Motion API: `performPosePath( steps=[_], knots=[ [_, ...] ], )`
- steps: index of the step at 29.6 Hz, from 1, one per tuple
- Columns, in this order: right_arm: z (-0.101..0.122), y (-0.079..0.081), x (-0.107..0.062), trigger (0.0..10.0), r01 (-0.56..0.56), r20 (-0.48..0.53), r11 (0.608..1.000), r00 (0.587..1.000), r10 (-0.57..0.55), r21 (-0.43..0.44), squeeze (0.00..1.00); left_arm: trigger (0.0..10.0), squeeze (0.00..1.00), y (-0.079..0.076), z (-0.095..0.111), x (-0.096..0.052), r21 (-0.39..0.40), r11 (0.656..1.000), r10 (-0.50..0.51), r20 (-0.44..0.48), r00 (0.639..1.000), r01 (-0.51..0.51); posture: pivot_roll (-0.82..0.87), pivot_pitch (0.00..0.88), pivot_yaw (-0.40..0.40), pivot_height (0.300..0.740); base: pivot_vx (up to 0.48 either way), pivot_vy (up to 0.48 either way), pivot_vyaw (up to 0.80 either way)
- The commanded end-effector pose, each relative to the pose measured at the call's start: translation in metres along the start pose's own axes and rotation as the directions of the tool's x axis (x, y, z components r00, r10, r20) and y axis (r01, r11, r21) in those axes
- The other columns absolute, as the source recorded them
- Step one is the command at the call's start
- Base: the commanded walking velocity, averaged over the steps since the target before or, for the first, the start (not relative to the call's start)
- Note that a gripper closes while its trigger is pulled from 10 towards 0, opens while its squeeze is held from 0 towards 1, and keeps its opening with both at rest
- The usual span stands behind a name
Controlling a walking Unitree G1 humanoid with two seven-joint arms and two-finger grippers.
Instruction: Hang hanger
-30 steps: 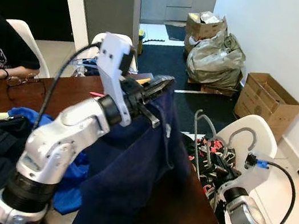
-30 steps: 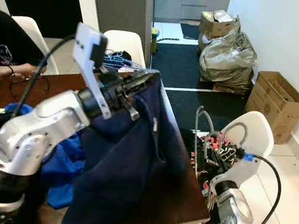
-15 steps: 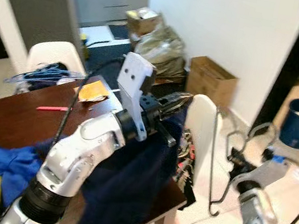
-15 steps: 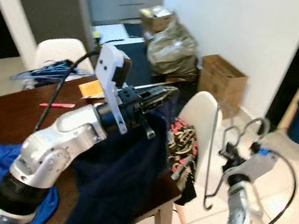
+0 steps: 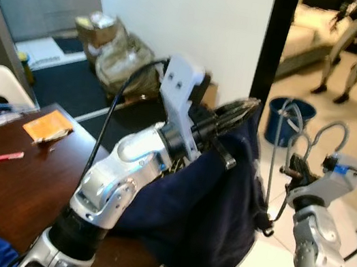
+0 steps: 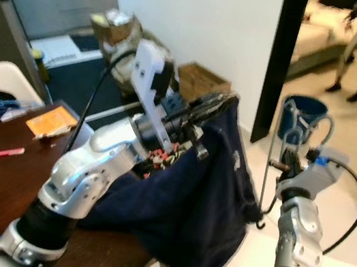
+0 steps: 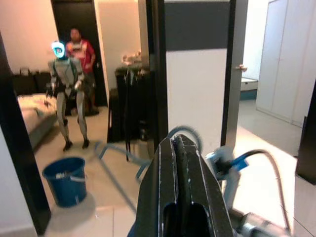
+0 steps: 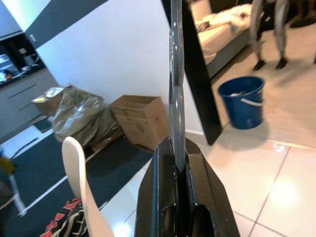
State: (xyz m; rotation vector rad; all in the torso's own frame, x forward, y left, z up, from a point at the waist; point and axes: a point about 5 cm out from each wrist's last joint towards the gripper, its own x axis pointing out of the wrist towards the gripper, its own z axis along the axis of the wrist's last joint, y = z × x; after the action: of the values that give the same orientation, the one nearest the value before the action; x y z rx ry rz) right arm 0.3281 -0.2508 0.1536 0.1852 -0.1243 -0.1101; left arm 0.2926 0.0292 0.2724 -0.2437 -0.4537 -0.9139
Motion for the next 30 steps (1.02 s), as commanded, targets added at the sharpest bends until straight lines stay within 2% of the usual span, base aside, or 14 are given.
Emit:
performPosePath(
  steps=[1, 2, 4, 5, 6, 11, 14, 25, 30],
  knots=[
    [-0.014, 0.002, -0.004, 10.0, 0.005, -0.052, 0.999, 0.999, -0.008, -0.04, 0.0, 10.0, 0.0, 0.025, -0.027, -0.024, 0.024, 0.991, 0.134, -0.098, 0.986, -0.132, -0.07, 0.0, 0.118, 0.74, 0.0, 0.0, -0.77],
    [-0.014, 0.002, -0.004, 10.0, 0.005, -0.052, 0.999, 0.999, -0.008, -0.04, 0.0, 10.0, 0.0, 0.025, -0.027, -0.024, 0.024, 0.991, 0.134, -0.098, 0.986, -0.132, -0.07, 0.0, 0.118, 0.74, 0.0, 0.0, -0.77],
    [-0.019, 0.003, -0.008, 10.0, -0.001, -0.069, 0.998, 0.998, -0.004, -0.06, 0.0, 10.0, 0.0, 0.035, -0.04, -0.043, 0.04, 0.981, 0.193, -0.153, 0.969, -0.189, -0.07, 0.0, 0.113, 0.74, 0.0, 0.0, -0.77],
    [-0.019, 0.003, -0.008, 10.0, -0.001, -0.069, 0.998, 0.998, -0.004, -0.06, 0.0, 10.0, 0.0, 0.035, -0.04, -0.043, 0.04, 0.981, 0.193, -0.153, 0.969, -0.189, -0.07, 0.0, 0.113, 0.74, 0.0, 0.0, -0.77],
    [-0.022, 0.003, -0.01, 10.0, -0.007, -0.079, 0.997, 0.997, 0.001, -0.071, 0.0, 10.0, 0.0, 0.038, -0.044, -0.051, 0.045, 0.978, 0.211, -0.17, 0.963, -0.206, -0.06, 0.0, 0.107, 0.74, 0.0, 0.0, -0.77],
    [-0.026, 0.004, -0.011, 10.0, -0.012, -0.09, 0.997, 0.996, 0.005, -0.081, 0.0, 10.0, 0.0, 0.04, -0.044, -0.058, 0.048, 0.974, 0.228, -0.176, 0.958, -0.223, -0.06, 0.0, 0.1, 0.74, 0.0, -0.221, -0.77],
    [-0.031, 0.012, -0.009, 10.0, -0.061, -0.103, 0.992, 0.993, 0.05, -0.111, 0.0, 10.0, 0.0, 0.049, -0.037, -0.07, 0.072, 0.958, 0.284, -0.146, 0.948, -0.276, -0.04, 0.0, 0.087, 0.74, 0.0, -0.456, -0.26],
    [-0.032, 0.017, -0.006, 10.0, -0.086, -0.107, 0.988, 0.992, 0.072, -0.131, 0.0, 10.0, 0.0, 0.051, -0.037, -0.075, 0.082, 0.953, 0.301, -0.125, 0.945, -0.292, -0.04, 0.0, 0.077, 0.74, 0.0, -0.466, 0.0],
    [-0.032, 0.016, -0.006, 10.0, -0.097, -0.114, 0.986, 0.99, 0.081, -0.137, 0.0, 10.0, 0.0, 0.048, -0.039, -0.071, 0.069, 0.956, 0.292, -0.123, 0.949, -0.285, -0.05, 0.0, 0.076, 0.74, 0.0, -0.469, -0.77]
  ],
)
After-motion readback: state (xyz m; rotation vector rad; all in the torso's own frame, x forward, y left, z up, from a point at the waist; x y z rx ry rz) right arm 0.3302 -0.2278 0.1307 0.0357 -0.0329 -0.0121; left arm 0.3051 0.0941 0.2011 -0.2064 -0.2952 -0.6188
